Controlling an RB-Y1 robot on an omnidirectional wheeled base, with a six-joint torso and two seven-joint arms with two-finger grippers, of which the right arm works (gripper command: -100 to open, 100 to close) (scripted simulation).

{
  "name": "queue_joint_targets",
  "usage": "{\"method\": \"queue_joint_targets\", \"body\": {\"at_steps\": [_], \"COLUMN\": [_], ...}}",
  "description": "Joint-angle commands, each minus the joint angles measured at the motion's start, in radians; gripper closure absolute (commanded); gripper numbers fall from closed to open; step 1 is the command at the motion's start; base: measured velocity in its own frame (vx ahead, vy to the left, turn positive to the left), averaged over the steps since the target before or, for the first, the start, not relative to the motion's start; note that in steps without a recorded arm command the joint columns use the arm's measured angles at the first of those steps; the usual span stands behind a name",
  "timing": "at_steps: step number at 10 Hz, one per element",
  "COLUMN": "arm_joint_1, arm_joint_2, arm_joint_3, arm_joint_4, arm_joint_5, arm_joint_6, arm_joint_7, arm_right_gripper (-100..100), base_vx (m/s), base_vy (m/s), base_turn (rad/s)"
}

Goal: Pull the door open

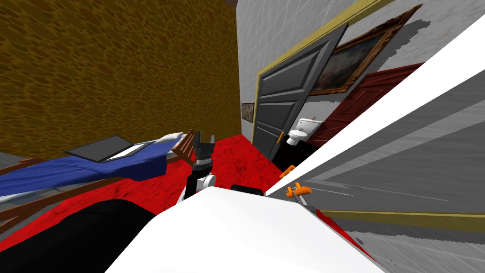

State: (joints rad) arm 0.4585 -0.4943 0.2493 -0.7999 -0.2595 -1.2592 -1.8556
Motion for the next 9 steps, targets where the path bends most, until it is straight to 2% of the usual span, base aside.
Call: {"method": "queue_joint_targets", "body": {"at_steps": [1,2,5,6,8,9], "arm_joint_1": [0.0,0.022,0.053,0.072,0.091,0.091], "arm_joint_2": [0.0,0.012,0.03,0.041,0.052,0.052], "arm_joint_3": [0.0,0.002,0.001,0.001,0.001,0.001], "arm_joint_4": [0.0,0.017,0.036,0.047,0.058,0.058], "arm_joint_5": [0.0,0.0,-0.002,-0.004,-0.005,-0.005], "arm_joint_6": [0.0,-0.033,-0.079,-0.107,-0.136,-0.136], "arm_joint_7": [0.0,0.006,0.017,0.023,0.03,0.03], "arm_right_gripper": [100,100,100,100,100,100], "base_vx": [-0.073,0.006,-0.009,-0.068,-0.08,-0.048], "base_vy": [-0.003,-0.062,-0.072,-0.049,-0.043,-0.008], "base_turn": [0.01,0.175,0.246,0.24,0.179,0.038]}}
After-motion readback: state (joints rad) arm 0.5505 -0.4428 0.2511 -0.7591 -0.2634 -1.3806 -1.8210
